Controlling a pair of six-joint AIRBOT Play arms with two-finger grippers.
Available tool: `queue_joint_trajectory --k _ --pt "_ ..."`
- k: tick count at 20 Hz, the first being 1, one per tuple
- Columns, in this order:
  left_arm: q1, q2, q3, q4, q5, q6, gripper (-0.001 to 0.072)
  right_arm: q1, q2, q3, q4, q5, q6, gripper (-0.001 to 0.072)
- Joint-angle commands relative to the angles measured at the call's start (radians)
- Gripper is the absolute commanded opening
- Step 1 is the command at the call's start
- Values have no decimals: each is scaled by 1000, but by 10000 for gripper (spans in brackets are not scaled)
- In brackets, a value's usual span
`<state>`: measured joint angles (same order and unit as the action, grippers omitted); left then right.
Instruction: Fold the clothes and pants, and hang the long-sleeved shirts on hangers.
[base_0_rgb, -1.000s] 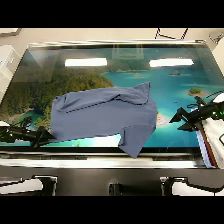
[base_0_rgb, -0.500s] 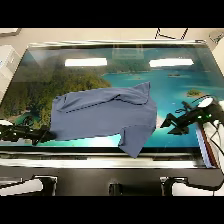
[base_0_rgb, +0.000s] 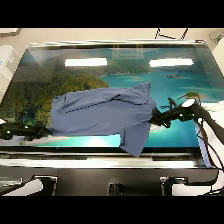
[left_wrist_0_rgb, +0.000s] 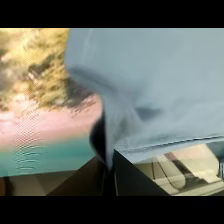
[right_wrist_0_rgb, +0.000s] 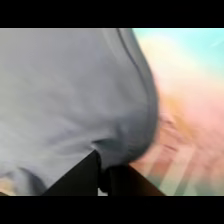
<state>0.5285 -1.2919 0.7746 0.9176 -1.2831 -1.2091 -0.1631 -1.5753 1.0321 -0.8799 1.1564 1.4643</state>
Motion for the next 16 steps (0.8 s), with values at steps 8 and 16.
queue_joint_trajectory --k 8,16 --pt "2 329 1031 -200 135 5 22 10 372 969 -366 -44 -67 37" --pt "0 566 1253 -199 269 -102 21 10 757 1027 -485 -79 -62 37"
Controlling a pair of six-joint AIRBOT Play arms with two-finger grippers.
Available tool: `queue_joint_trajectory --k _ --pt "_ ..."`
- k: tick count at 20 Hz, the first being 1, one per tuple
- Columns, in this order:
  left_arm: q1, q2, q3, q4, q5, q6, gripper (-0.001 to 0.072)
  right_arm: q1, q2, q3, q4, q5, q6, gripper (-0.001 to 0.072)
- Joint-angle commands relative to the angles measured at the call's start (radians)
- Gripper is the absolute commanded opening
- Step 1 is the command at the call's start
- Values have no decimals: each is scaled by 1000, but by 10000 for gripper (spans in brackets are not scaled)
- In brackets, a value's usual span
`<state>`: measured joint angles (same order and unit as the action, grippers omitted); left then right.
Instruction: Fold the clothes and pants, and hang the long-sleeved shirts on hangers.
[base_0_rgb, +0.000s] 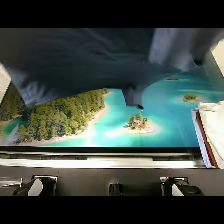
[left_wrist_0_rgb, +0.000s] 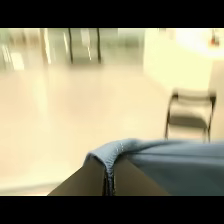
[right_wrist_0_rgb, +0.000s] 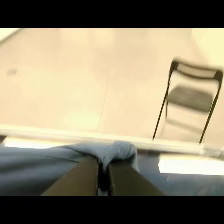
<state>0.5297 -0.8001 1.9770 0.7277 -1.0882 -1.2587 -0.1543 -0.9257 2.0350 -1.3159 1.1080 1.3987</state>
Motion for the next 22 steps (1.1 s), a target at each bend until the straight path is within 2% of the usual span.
queue_joint_trajectory --k 1,4,6,8,10,11,12,14,16,18,20,22 --pt "-1 85 51 -10 84 -55 22 1 131 24 -60 -53 14 37" --pt "-1 88 50 -9 82 -59 21 1 167 24 -129 -85 59 37" --pt "-1 66 50 -2 42 -59 21 1 159 24 -167 -48 67 37" --pt "-1 18 8 -3 -81 -92 21 1 103 24 -170 111 85 38" --pt "-3 -41 -105 -3 -251 -114 21 1 -14 11 -160 380 90 38" --pt "-19 -72 -199 -2 -294 -114 21 1 -82 -22 -148 468 96 38" --pt "-46 -98 -301 -2 -292 -105 21 1 -160 -73 -128 533 117 37" --pt "-125 -164 -525 24 -250 -64 21 4 -304 -202 -55 575 152 37" --pt "-206 -252 -729 129 -152 -65 21 4 -430 -379 50 522 174 36" --pt "-241 -365 -842 174 -60 -72 21 4 -536 -520 127 400 188 36" --pt "-248 -507 -854 161 15 -88 22 4 -652 -555 206 268 212 36" --pt "-247 -621 -812 128 89 -88 22 4 -732 -547 304 107 185 37"
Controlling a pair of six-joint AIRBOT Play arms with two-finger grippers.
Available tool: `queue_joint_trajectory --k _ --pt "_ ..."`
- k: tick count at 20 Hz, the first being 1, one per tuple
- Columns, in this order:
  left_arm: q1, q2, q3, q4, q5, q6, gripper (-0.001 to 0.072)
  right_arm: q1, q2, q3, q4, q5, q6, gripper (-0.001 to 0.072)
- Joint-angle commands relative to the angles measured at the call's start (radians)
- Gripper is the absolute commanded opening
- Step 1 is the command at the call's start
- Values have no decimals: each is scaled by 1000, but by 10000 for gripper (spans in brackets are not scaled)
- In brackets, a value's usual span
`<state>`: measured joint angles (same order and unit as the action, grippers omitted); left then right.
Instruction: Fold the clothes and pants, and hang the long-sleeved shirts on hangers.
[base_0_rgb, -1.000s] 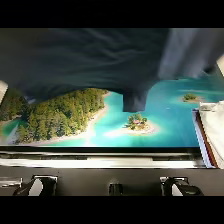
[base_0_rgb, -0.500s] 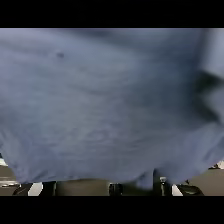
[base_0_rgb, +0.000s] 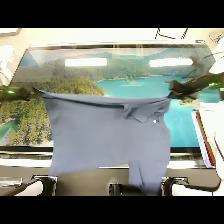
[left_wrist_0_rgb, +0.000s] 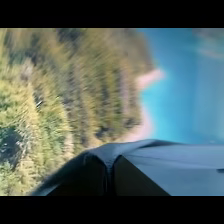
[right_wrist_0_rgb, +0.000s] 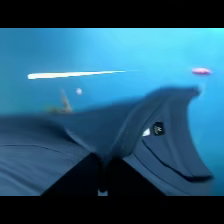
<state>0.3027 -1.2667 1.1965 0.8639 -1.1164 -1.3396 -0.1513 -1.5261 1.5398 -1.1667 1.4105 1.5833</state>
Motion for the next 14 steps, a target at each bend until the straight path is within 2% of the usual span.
queue_joint_trajectory --k 1,4,6,8,14 --pt "-21 -198 1 -20 151 -7 22 1 -152 -45 181 -290 -8 37" --pt "-35 -274 100 -27 251 -6 22 1 -160 -43 188 -607 -10 36" --pt "-54 -312 149 -27 296 -6 23 1 -168 -43 187 -732 -32 36" --pt "-82 -354 176 -27 328 -6 23 1 -201 -43 196 -752 -32 37" --pt "-121 -427 194 -25 344 1 23 -3 -262 -34 208 -626 -36 37"
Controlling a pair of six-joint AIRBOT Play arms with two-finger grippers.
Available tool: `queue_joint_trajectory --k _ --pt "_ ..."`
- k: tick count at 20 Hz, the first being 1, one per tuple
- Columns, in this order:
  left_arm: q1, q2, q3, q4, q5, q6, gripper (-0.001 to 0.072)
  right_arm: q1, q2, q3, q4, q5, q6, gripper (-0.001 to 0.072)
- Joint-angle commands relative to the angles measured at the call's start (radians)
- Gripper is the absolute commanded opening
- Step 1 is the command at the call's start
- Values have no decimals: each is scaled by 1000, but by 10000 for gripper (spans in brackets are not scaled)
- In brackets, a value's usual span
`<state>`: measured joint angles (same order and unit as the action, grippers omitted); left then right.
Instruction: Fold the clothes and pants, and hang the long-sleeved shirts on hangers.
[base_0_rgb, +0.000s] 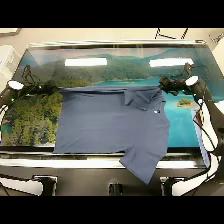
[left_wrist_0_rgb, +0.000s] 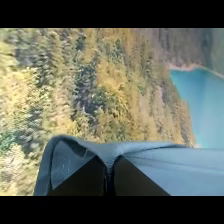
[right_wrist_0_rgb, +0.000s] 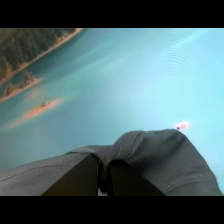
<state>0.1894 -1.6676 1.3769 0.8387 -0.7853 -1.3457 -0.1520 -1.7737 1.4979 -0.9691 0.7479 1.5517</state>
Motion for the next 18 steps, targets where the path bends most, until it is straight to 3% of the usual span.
queue_joint_trajectory --k 1,3,5,7,8,12,18 --pt "10 -18 32 0 -28 26 23 -14 3 24 5 78 -12 37" --pt "67 1 99 0 -196 56 23 -48 60 57 3 240 -23 38" --pt "126 6 147 1 -446 56 23 -78 120 60 -14 492 -13 38" --pt "146 3 114 37 -634 55 23 -63 130 46 -111 739 31 38" --pt "145 3 71 79 -680 48 22 -41 130 10 -165 787 49 38" --pt "152 3 -58 171 -711 45 22 -6 128 -127 -229 759 94 37" --pt "138 -14 -142 181 -679 46 22 -5 112 -144 -206 604 113 38"
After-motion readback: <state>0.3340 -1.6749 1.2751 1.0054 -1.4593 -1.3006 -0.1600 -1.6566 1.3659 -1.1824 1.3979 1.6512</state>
